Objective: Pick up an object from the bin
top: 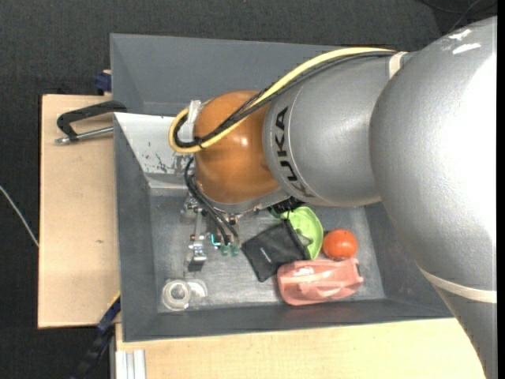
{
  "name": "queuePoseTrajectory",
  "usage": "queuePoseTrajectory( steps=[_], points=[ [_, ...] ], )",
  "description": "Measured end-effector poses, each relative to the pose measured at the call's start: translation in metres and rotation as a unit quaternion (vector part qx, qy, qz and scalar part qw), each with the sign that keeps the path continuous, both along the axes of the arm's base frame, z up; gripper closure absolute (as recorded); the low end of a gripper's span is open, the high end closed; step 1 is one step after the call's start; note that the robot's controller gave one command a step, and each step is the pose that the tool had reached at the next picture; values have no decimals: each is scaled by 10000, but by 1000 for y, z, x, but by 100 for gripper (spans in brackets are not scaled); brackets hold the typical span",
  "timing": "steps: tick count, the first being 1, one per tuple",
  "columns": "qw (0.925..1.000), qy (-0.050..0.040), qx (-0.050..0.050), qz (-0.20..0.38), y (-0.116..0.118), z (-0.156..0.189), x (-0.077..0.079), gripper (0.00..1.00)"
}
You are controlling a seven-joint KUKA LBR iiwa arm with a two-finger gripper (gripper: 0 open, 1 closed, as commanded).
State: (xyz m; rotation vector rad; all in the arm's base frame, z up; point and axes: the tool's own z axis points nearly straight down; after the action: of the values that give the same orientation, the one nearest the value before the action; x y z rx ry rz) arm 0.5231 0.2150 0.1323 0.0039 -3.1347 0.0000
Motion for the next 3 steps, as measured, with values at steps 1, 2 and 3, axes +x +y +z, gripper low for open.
queuePoseTrajectory(
  steps=[1, 2, 3],
  points=[
    [10000, -36, 9, -13, -1, 4, 2, 0],
    [10000, -44, 8, 55, -73, -36, 6, 0],
    [9921, -26, 5, 1252, -111, -24, -7, 0]
  ],
)
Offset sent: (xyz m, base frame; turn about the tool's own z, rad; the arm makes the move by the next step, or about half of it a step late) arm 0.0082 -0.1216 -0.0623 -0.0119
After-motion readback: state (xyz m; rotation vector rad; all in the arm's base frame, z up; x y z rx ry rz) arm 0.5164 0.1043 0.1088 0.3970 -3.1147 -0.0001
